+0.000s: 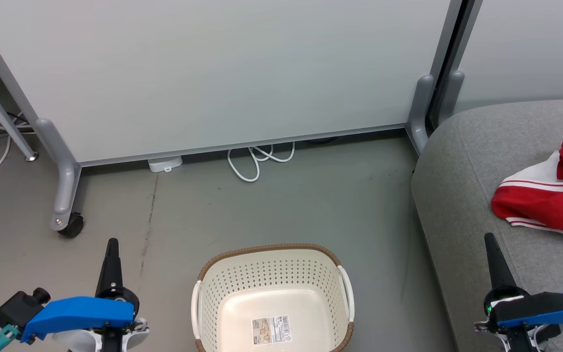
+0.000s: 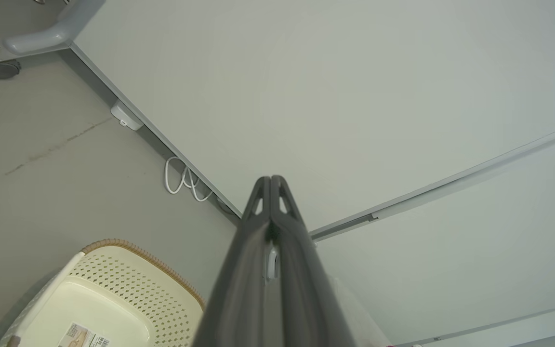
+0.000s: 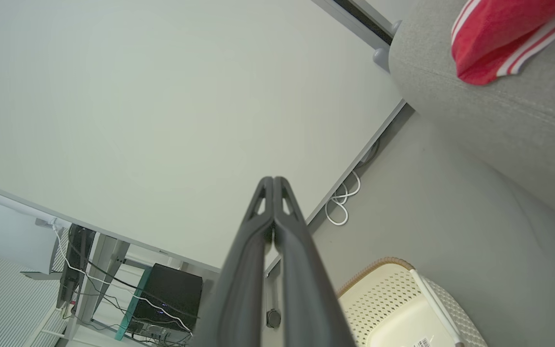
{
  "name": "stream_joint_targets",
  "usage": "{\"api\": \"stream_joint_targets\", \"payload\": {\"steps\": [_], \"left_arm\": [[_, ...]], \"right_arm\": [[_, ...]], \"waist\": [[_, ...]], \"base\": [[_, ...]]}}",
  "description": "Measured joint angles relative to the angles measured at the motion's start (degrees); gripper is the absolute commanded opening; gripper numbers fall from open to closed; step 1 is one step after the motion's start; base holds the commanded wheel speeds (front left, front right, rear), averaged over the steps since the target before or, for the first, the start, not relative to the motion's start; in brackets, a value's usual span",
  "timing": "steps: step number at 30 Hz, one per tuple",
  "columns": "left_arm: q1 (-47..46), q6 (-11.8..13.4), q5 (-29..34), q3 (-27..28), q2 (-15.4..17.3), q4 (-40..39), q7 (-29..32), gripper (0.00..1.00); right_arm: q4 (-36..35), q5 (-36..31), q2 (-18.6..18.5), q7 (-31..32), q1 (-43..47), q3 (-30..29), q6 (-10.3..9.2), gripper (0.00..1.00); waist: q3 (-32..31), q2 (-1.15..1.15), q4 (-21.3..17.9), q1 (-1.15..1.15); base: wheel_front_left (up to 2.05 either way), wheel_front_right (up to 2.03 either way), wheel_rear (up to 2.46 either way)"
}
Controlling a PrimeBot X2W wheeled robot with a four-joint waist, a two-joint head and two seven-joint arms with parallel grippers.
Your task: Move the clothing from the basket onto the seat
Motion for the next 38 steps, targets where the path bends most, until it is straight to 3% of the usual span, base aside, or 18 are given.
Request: {"api": "stream_joint_targets", "payload": {"steps": [38], "left_arm": [[-0.8,-0.47,-19.86,2.15,0.01,-0.98,5.11,0.0]], "right_arm": [[0.0,20.61,-0.03,5.21,-0.98,-0.64,0.0,0.0]], "waist": [[-0.37,0.0,-0.29,0.0]], "base": [[0.0,0.0,0.0]]}}
